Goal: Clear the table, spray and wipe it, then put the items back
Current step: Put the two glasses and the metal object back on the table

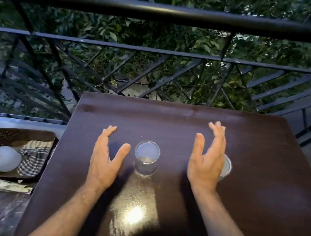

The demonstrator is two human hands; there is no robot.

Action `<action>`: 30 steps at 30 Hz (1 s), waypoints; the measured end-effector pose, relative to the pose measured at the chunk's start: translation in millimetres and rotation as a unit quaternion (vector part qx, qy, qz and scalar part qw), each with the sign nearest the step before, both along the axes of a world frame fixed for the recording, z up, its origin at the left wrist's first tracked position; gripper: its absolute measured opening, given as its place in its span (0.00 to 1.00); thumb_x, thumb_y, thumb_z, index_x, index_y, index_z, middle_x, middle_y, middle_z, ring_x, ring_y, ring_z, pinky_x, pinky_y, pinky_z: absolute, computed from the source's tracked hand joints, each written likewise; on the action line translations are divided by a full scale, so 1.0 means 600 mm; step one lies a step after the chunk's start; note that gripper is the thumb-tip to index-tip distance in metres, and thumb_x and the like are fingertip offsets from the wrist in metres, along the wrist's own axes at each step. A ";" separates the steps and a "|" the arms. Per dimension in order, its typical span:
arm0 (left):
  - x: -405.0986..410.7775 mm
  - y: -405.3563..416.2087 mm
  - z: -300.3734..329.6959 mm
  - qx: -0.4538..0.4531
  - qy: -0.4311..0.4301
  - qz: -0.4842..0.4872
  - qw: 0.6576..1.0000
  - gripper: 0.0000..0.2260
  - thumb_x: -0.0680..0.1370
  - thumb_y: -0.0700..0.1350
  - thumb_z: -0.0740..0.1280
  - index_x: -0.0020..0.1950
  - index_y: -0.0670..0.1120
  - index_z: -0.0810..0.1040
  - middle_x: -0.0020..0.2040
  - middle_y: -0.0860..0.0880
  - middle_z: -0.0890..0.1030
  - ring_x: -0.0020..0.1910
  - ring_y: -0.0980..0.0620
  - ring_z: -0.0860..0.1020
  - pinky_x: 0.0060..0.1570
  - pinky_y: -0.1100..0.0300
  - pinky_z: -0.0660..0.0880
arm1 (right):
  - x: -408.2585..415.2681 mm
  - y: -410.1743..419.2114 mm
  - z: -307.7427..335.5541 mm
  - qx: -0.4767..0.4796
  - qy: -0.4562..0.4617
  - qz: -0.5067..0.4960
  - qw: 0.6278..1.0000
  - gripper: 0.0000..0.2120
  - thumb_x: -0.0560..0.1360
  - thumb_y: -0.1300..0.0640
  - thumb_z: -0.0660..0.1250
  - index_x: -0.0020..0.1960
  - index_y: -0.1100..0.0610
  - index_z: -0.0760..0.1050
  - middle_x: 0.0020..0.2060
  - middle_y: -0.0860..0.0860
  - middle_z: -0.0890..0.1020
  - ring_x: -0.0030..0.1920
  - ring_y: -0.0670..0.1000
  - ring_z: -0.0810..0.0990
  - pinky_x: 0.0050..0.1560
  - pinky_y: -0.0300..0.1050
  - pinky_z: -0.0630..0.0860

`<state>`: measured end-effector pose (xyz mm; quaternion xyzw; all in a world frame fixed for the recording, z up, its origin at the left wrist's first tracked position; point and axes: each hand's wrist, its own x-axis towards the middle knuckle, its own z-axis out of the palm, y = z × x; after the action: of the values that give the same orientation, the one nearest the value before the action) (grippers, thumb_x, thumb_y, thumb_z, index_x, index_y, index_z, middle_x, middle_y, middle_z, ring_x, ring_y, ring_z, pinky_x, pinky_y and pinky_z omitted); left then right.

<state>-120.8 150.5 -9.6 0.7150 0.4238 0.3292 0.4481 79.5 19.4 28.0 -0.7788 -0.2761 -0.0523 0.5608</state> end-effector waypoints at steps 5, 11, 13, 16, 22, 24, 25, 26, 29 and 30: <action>-0.058 0.052 0.021 0.040 0.053 0.008 0.998 0.34 0.77 0.66 0.64 0.78 0.50 0.67 0.78 0.57 0.64 0.81 0.58 0.56 0.74 0.62 0.54 | -0.058 0.072 -0.003 -0.074 -0.023 0.058 0.995 0.16 0.81 0.55 0.64 0.68 0.58 0.74 0.72 0.55 0.72 0.75 0.54 0.65 0.72 0.29 0.53; -0.206 0.099 0.023 0.074 0.071 0.056 0.993 0.32 0.80 0.64 0.62 0.80 0.51 0.63 0.77 0.62 0.63 0.75 0.73 0.58 0.73 0.73 0.54 | -0.189 0.153 -0.002 -0.073 -0.076 0.104 0.989 0.06 0.78 0.55 0.67 0.54 0.55 0.80 0.52 0.48 0.75 0.55 0.52 0.75 0.58 0.47 0.72; -0.272 0.119 0.014 0.066 0.072 0.074 0.993 0.34 0.80 0.60 0.61 0.84 0.54 0.54 0.81 0.59 0.58 0.78 0.70 0.56 0.75 0.72 0.54 | -0.252 0.185 -0.001 -0.042 -0.063 0.148 0.986 0.07 0.79 0.54 0.65 0.50 0.54 0.81 0.49 0.44 0.73 0.52 0.50 0.76 0.56 0.43 0.72; -0.366 0.155 -0.004 0.052 0.074 0.109 0.990 0.34 0.81 0.54 0.61 0.84 0.56 0.48 0.83 0.55 0.54 0.81 0.62 0.54 0.79 0.63 0.54 | -0.354 0.242 -0.004 -0.002 -0.029 0.207 0.978 0.12 0.80 0.53 0.62 0.48 0.57 0.82 0.46 0.46 0.75 0.48 0.50 0.78 0.52 0.40 0.72; -0.530 0.229 -0.048 0.022 0.080 0.126 0.989 0.35 0.80 0.56 0.58 0.84 0.44 0.53 0.84 0.49 0.56 0.82 0.58 0.55 0.79 0.63 0.53 | -0.536 0.358 -0.049 -0.010 0.082 0.219 0.972 0.15 0.80 0.55 0.61 0.45 0.62 0.82 0.41 0.53 0.81 0.44 0.53 0.80 0.48 0.41 0.74; -0.574 0.248 -0.064 0.003 0.096 0.135 0.986 0.37 0.79 0.58 0.57 0.84 0.44 0.51 0.83 0.54 0.53 0.79 0.68 0.52 0.75 0.73 0.51 | -0.576 0.388 -0.075 -0.036 0.103 0.203 0.973 0.15 0.80 0.56 0.60 0.46 0.63 0.82 0.42 0.55 0.82 0.46 0.56 0.80 0.50 0.46 0.74; -0.594 0.256 -0.073 -0.006 0.105 0.140 0.985 0.37 0.79 0.60 0.56 0.84 0.45 0.51 0.82 0.57 0.53 0.77 0.72 0.51 0.73 0.76 0.49 | -0.593 0.400 -0.089 -0.046 0.108 0.195 0.974 0.16 0.80 0.56 0.59 0.47 0.63 0.82 0.43 0.55 0.82 0.47 0.57 0.81 0.51 0.48 0.74; -0.609 0.262 -0.080 -0.013 0.112 0.145 0.983 0.37 0.79 0.61 0.55 0.84 0.47 0.50 0.81 0.59 0.52 0.77 0.74 0.50 0.73 0.77 0.49 | -0.605 0.408 -0.100 -0.054 0.112 0.189 0.974 0.18 0.80 0.54 0.57 0.47 0.64 0.82 0.44 0.56 0.83 0.48 0.57 0.81 0.52 0.49 0.75; -0.648 0.282 -0.106 -0.037 0.126 0.146 0.980 0.37 0.79 0.61 0.55 0.84 0.49 0.50 0.81 0.58 0.53 0.80 0.65 0.51 0.76 0.65 0.50 | -0.643 0.426 -0.140 -0.073 0.114 0.171 0.976 0.20 0.81 0.51 0.54 0.48 0.61 0.81 0.44 0.54 0.82 0.47 0.57 0.80 0.50 0.51 0.75; -0.657 0.288 -0.115 -0.045 0.131 0.145 0.980 0.36 0.80 0.60 0.55 0.84 0.49 0.49 0.82 0.56 0.53 0.81 0.61 0.52 0.77 0.61 0.51 | -0.656 0.429 -0.155 -0.081 0.117 0.168 0.976 0.20 0.81 0.50 0.54 0.48 0.60 0.81 0.44 0.53 0.81 0.47 0.56 0.80 0.49 0.51 0.75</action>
<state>-515.1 323.4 -78.4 0.6620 0.5925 0.2743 0.3680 -314.0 276.9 -64.7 -0.7649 -0.3385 0.1566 0.5251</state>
